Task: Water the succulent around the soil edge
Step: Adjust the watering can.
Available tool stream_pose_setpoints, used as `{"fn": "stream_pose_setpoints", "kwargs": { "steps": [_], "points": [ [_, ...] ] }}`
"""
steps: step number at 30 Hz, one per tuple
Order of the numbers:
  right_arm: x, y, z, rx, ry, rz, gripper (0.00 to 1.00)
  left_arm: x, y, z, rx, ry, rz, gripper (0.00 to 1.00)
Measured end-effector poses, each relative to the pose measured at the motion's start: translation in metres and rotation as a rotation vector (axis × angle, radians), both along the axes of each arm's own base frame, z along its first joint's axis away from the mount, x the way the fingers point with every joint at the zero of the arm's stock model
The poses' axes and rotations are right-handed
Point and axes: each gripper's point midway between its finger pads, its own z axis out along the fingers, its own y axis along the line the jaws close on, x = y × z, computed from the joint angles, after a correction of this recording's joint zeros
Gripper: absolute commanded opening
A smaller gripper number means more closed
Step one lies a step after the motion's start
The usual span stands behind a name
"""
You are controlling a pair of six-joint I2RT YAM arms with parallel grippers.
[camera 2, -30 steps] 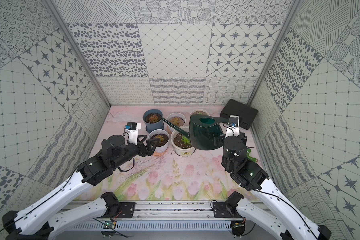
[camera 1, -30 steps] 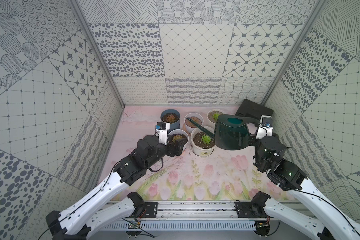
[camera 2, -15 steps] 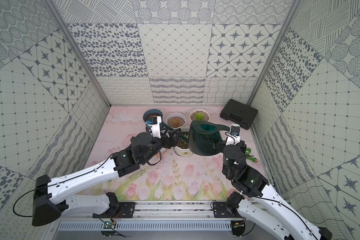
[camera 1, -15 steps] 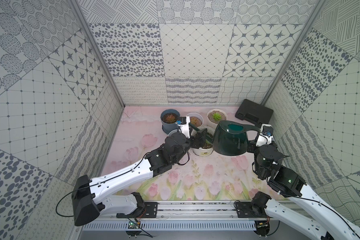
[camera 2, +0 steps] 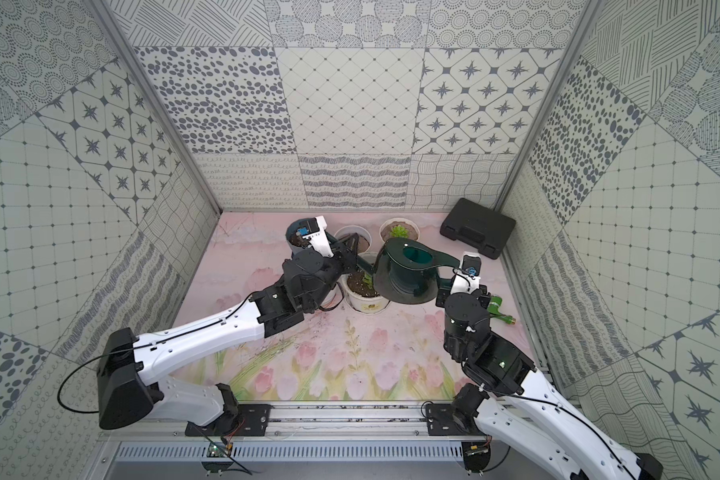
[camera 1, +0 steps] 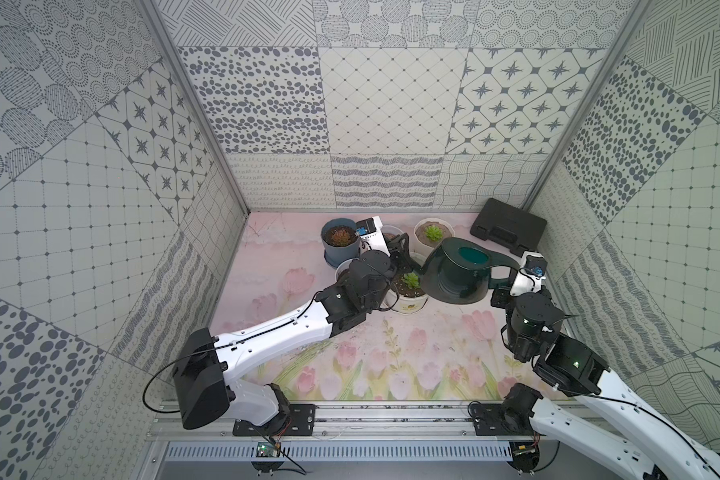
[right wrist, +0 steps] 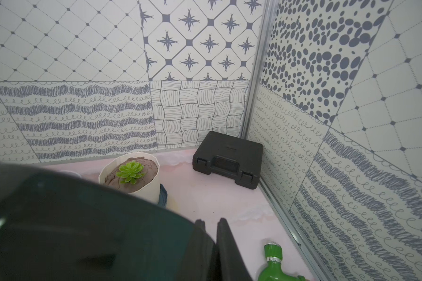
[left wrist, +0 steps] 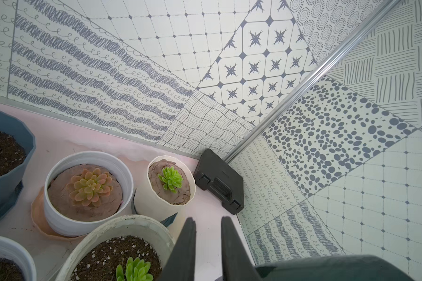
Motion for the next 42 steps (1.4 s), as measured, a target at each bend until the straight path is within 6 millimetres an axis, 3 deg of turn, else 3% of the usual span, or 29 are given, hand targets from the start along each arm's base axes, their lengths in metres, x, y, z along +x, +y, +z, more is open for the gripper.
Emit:
{"fn": "stream_pose_setpoints", "kwargs": {
  "steps": [4,7,11,15,22,31,36,40,42],
  "points": [
    [-0.006,0.027,-0.010,0.002,0.085,0.201,0.35,0.012,0.024,-0.017,0.028,0.040,-0.003,0.00],
    [-0.022,0.045,-0.002,0.039,0.123,0.375,0.50,0.018,0.054,-0.036,0.088,0.082,0.031,0.00],
    [-0.050,0.054,0.016,0.069,0.152,0.550,0.55,0.016,0.083,-0.039,0.122,0.112,0.015,0.00],
    [-0.071,0.058,0.031,0.080,0.179,0.656,0.55,0.012,0.095,-0.031,0.111,0.111,-0.050,0.00],
    [-0.069,0.080,0.057,0.027,0.218,0.746,0.58,-0.005,0.068,-0.009,0.132,0.075,-0.339,0.00],
    [-0.040,0.151,0.063,-0.039,0.328,0.925,0.57,-0.029,0.038,-0.009,0.160,0.005,-0.722,0.00],
    [-0.005,0.184,0.044,0.042,0.381,1.010,0.53,-0.044,0.021,0.005,0.150,-0.076,-0.922,0.00],
    [0.021,0.197,0.012,0.163,0.415,1.068,0.52,-0.050,0.011,0.012,0.144,-0.134,-1.045,0.00],
    [0.022,0.205,-0.003,0.207,0.434,1.112,0.52,-0.051,0.008,0.012,0.142,-0.150,-1.086,0.00]
  ]
}}
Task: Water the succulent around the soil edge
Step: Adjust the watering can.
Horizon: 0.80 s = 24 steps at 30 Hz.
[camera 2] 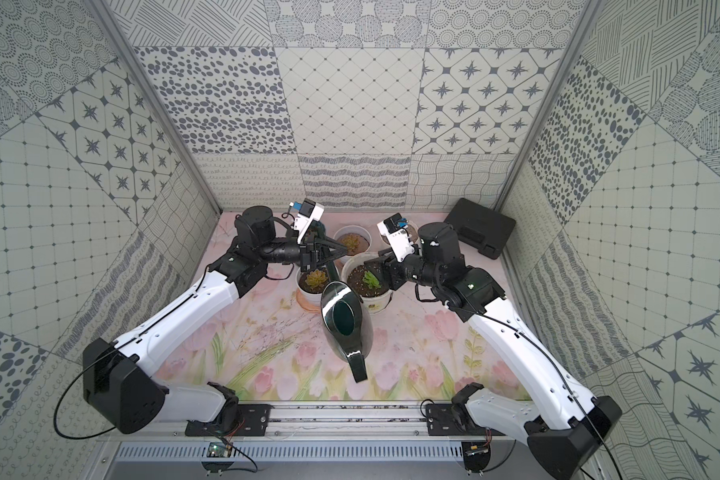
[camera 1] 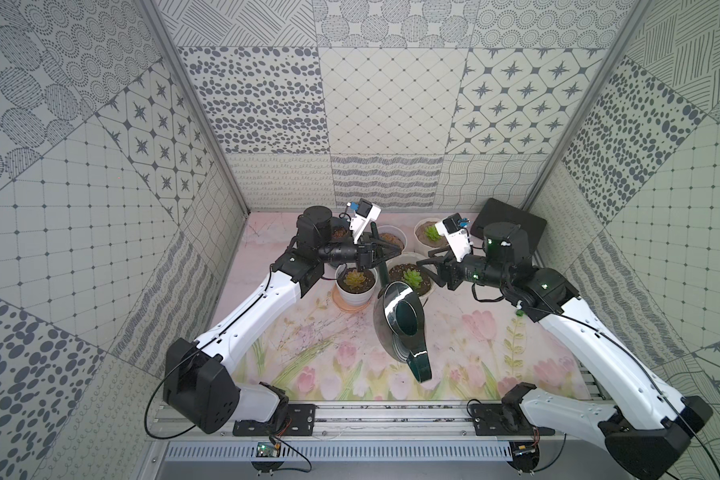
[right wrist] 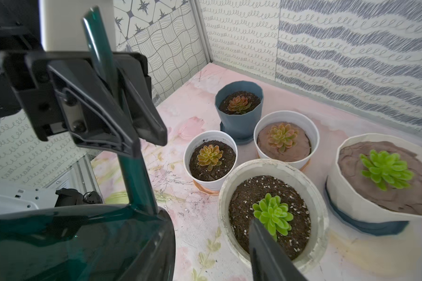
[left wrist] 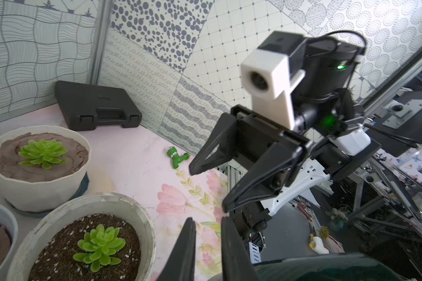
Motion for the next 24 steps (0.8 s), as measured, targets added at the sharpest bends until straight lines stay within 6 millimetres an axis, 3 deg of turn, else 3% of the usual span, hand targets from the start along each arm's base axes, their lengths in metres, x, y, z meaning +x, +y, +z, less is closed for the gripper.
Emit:
{"fn": "stream_pose_setpoints", "kwargs": {
  "steps": [4,17,21,24],
  "points": [
    [-0.007,0.017,-0.015,0.084,0.041,0.089,0.53,0.002,-0.006,-0.001,-0.008,-0.012,-0.055,0.00],
    [-0.006,0.049,-0.011,0.279,0.043,0.200,0.50,-0.001,-0.030,-0.011,-0.011,-0.007,-0.164,0.00],
    [-0.007,0.057,-0.013,0.290,0.043,0.224,0.36,-0.004,-0.038,-0.008,-0.012,-0.020,-0.183,0.00],
    [-0.010,0.062,-0.011,0.308,0.032,0.241,0.19,-0.004,-0.042,-0.008,-0.010,-0.021,-0.188,0.00]
  ]
}}
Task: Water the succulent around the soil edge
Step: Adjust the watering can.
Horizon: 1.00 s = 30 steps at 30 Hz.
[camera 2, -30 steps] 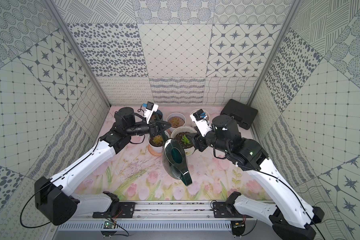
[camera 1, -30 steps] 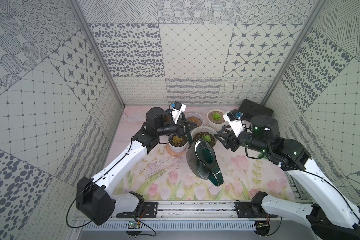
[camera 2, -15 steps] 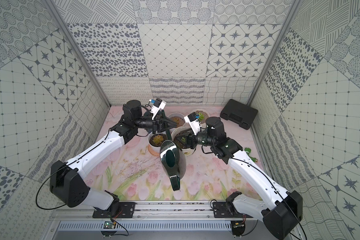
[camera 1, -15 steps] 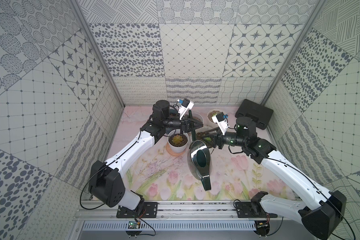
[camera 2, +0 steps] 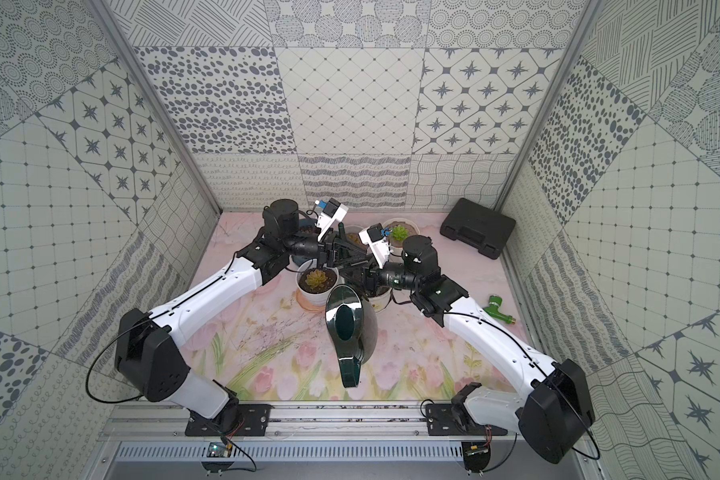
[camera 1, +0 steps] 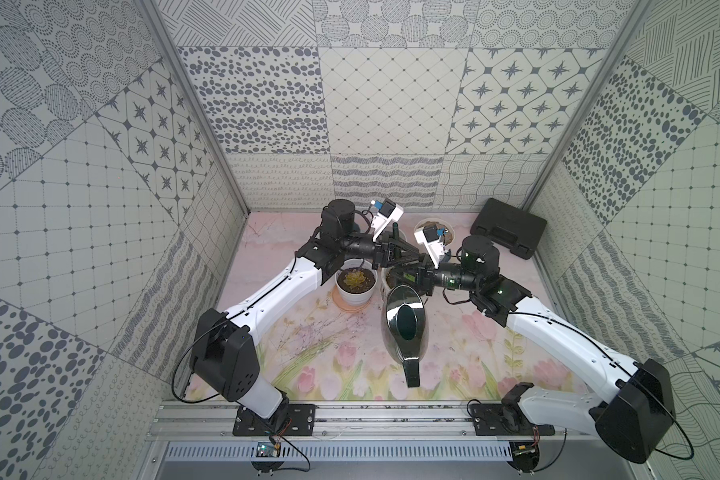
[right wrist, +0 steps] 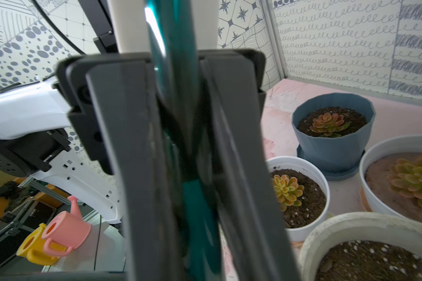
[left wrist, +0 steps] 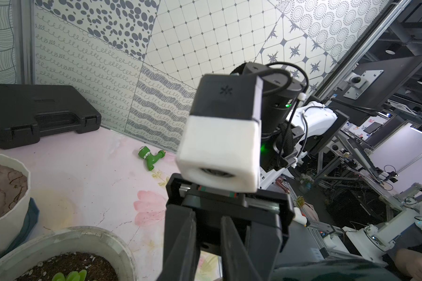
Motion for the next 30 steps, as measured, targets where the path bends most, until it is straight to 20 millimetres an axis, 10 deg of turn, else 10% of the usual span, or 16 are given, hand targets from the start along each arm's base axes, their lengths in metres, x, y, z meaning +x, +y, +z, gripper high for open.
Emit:
{"fn": "stream_pose_setpoints", "kwargs": {
  "steps": [2,5,9,12,17,22,30],
  "points": [
    [0.000,0.001,-0.001,0.013,-0.011,0.000,0.00,0.001,-0.001,-0.002,0.007,0.020,0.000,0.00],
    [0.004,0.000,-0.004,0.024,-0.015,-0.025,0.00,0.003,-0.003,-0.005,0.012,0.023,0.006,0.00],
    [0.012,-0.007,-0.008,0.018,-0.012,-0.100,0.00,0.009,-0.005,-0.008,0.022,0.032,0.040,0.69],
    [0.021,-0.020,-0.024,-0.022,0.028,-0.209,0.00,0.014,-0.003,-0.002,0.027,0.017,0.105,0.87],
    [0.041,-0.076,-0.043,-0.086,0.088,-0.484,0.00,0.029,0.020,0.015,0.054,-0.022,0.309,0.96],
    [0.039,-0.135,-0.014,-0.052,0.062,-0.756,0.00,0.032,0.065,0.032,0.084,-0.068,0.583,0.92],
    [0.033,-0.222,0.028,0.038,0.044,-1.205,0.00,-0.025,0.089,0.036,0.107,-0.164,0.819,0.88]
  ]
}}
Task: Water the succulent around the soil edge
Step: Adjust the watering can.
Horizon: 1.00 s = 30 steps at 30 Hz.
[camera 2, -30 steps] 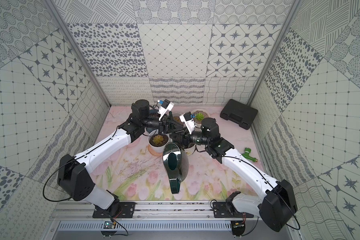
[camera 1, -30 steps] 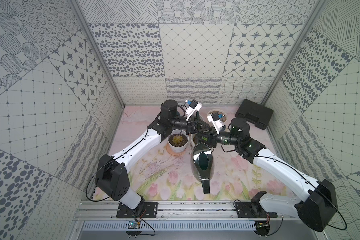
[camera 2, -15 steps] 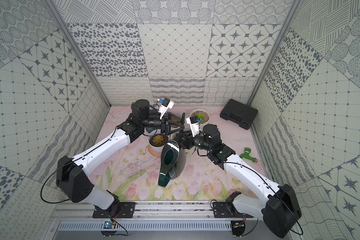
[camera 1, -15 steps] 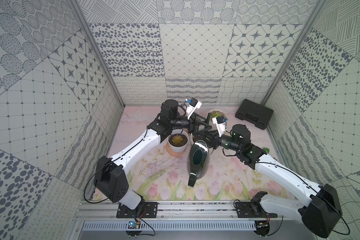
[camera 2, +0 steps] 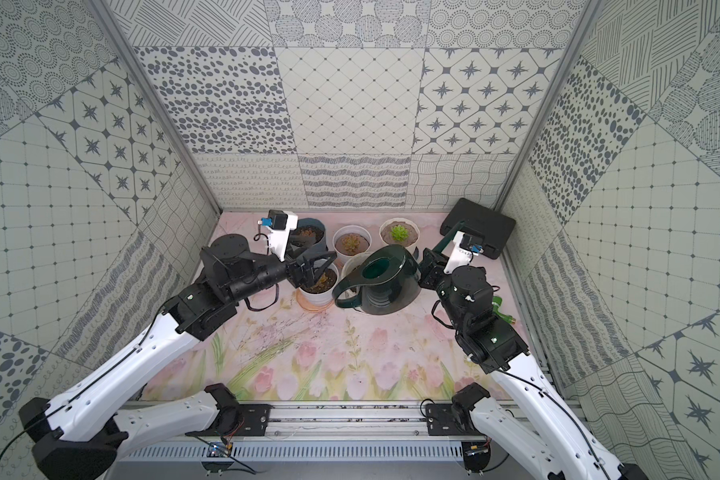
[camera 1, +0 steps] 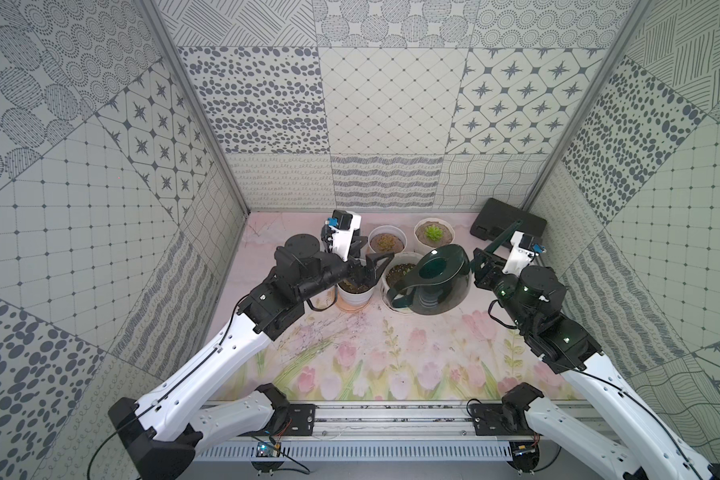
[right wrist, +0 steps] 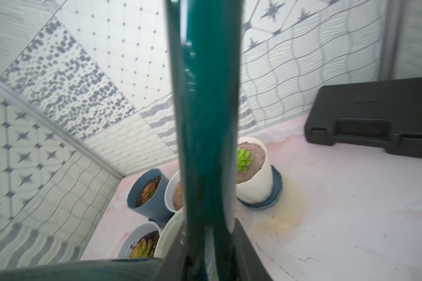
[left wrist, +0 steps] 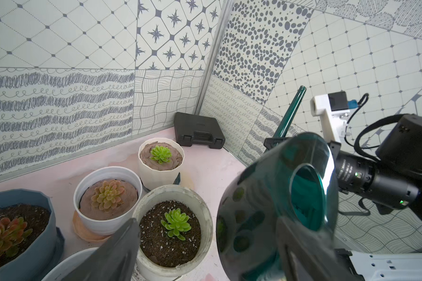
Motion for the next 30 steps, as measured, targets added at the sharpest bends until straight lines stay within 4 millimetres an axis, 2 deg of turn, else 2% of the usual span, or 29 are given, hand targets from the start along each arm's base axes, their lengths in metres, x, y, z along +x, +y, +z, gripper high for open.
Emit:
{"fn": "stream_pose_setpoints", "kwargs": {
  "steps": [3,6,9,14,17,20,21,23,24,27,30],
  "points": [
    [0.004,-0.016,-0.003,0.022,0.014,-0.109,0.00,-0.016,-0.002,-0.007,0.020,-0.032,0.039,0.86],
    [0.008,-0.024,-0.013,0.046,0.045,-0.181,0.00,-0.020,-0.012,-0.015,0.053,-0.073,0.076,0.85],
    [0.009,-0.030,-0.021,0.073,0.068,-0.230,0.00,-0.010,-0.029,-0.027,0.104,-0.116,0.118,0.83],
    [0.007,-0.038,-0.020,0.122,0.062,-0.282,0.00,0.021,-0.053,-0.045,0.200,-0.170,0.217,0.73],
    [0.005,-0.041,-0.018,0.140,0.054,-0.296,0.00,0.040,-0.066,-0.048,0.238,-0.198,0.278,0.64],
    [0.004,-0.042,-0.016,0.156,0.047,-0.298,0.00,0.056,-0.074,-0.048,0.264,-0.228,0.335,0.45],
    [0.003,-0.042,-0.016,0.161,0.046,-0.299,0.00,0.061,-0.077,-0.048,0.274,-0.237,0.355,0.37],
    [0.003,-0.042,-0.016,0.171,0.045,-0.299,0.00,0.071,-0.079,-0.046,0.286,-0.252,0.399,0.07],
    [0.003,-0.042,-0.017,0.179,0.046,-0.302,0.00,0.075,-0.079,-0.045,0.300,-0.262,0.422,0.00],
    [-0.002,-0.023,-0.023,0.200,0.073,-0.213,0.00,0.095,-0.056,-0.044,0.345,-0.260,0.611,0.00],
    [0.000,-0.032,-0.026,0.213,0.069,-0.251,0.00,0.096,-0.061,-0.037,0.375,-0.284,0.626,0.00]
  ]
}}
